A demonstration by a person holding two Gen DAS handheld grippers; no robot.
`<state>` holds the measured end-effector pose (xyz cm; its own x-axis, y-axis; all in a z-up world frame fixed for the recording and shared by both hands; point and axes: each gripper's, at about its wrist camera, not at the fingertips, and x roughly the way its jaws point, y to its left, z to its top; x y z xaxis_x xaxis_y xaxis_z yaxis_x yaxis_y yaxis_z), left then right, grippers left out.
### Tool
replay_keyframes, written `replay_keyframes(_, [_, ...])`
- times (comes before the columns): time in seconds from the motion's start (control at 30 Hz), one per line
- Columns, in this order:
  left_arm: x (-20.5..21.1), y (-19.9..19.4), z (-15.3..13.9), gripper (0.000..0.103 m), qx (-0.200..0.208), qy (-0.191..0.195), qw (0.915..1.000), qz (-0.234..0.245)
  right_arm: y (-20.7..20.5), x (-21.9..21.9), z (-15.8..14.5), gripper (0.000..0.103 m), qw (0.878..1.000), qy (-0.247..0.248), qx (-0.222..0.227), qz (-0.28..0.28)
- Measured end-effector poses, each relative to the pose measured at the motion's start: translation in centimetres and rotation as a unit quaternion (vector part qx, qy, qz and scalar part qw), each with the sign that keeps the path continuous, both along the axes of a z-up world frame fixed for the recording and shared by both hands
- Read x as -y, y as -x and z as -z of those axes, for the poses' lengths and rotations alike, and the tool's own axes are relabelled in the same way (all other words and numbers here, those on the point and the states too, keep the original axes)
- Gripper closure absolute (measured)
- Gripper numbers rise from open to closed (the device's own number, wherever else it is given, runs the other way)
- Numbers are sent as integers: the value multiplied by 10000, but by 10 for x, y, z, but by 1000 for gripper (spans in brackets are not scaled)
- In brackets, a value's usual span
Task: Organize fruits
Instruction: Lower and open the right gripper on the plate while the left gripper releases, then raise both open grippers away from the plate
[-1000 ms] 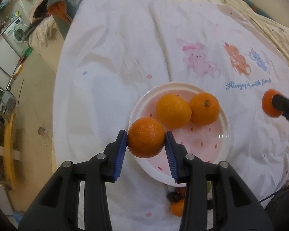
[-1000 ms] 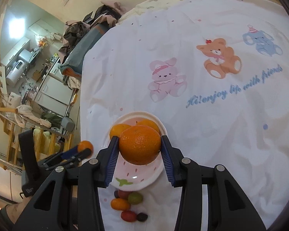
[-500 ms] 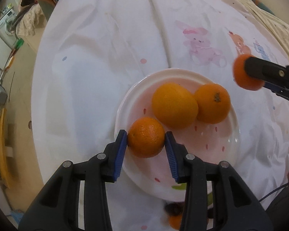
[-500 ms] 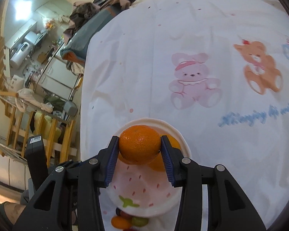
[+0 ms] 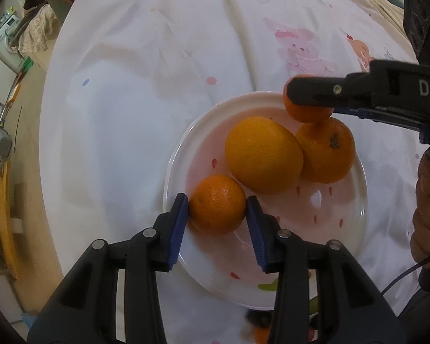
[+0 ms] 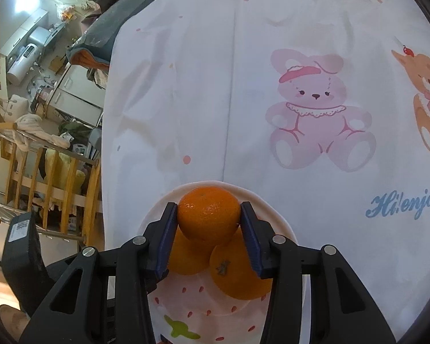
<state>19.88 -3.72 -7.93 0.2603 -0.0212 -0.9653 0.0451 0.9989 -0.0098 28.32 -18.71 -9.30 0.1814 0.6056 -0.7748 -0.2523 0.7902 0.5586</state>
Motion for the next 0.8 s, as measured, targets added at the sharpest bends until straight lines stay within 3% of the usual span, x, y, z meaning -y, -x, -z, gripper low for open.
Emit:
replay_keyframes(0.13, [-1,-1,0,55,8,67,10000,-35,0,2,2,55,10000,-14,-67,60])
replay_keyframes(0.17, [1,-1,0,48,8,120,9999,-24,1,3,2,55,9999,-20,-87,73])
replay_keyframes(0.23, [4,1,-1,39,36,153,9999,35,1,4,1,45,9999,-1,-92,91])
replay_keyframes(0.3, [9,4,-2,30,110,-64,9999,101,1,7,-3,37,9999,-14,-11,135])
replay_keyframes(0.8, [9,14,-10,28,353,-203,9992,46,31,40,-42,37,9986,19,312,425])
